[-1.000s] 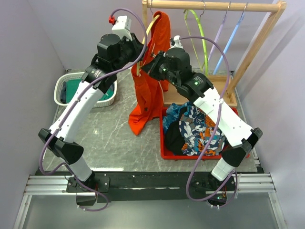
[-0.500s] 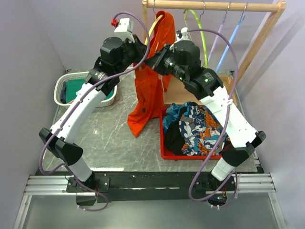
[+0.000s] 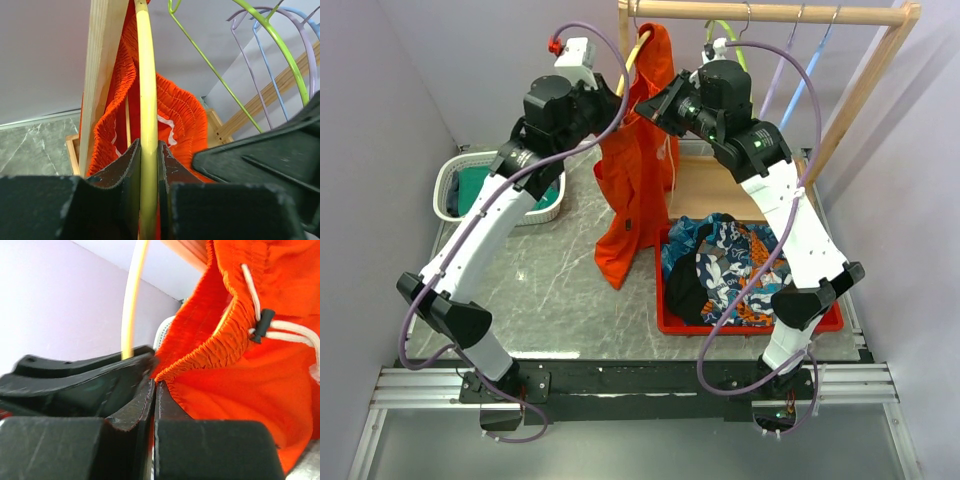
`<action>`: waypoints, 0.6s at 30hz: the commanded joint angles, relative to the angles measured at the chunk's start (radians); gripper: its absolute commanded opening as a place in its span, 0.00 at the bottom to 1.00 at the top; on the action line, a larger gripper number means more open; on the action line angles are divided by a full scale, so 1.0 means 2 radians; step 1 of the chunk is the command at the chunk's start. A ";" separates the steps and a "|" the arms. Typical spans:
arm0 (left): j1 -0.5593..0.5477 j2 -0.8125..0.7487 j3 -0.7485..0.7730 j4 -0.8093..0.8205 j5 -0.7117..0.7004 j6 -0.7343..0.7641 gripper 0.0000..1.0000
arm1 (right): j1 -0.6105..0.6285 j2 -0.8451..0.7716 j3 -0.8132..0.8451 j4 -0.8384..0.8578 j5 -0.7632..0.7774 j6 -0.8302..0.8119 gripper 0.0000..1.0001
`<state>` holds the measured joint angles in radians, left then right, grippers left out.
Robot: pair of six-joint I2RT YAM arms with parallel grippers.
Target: Place the shorts on the hanger
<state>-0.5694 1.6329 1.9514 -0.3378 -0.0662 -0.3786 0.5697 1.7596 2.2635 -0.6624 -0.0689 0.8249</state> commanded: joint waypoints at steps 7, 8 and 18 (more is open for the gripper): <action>0.009 -0.014 0.090 -0.149 0.045 -0.010 0.33 | -0.003 -0.008 -0.025 0.054 0.016 -0.024 0.00; 0.009 -0.019 0.088 -0.143 0.045 -0.009 0.42 | -0.003 -0.008 -0.025 0.054 0.014 -0.023 0.00; 0.011 -0.039 0.094 -0.136 0.035 -0.012 0.63 | -0.008 0.006 0.003 0.055 0.011 -0.026 0.00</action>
<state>-0.5488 1.6169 2.1227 -0.6273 0.0055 -0.3885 0.5674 1.7645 2.2066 -0.6144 -0.0483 0.7937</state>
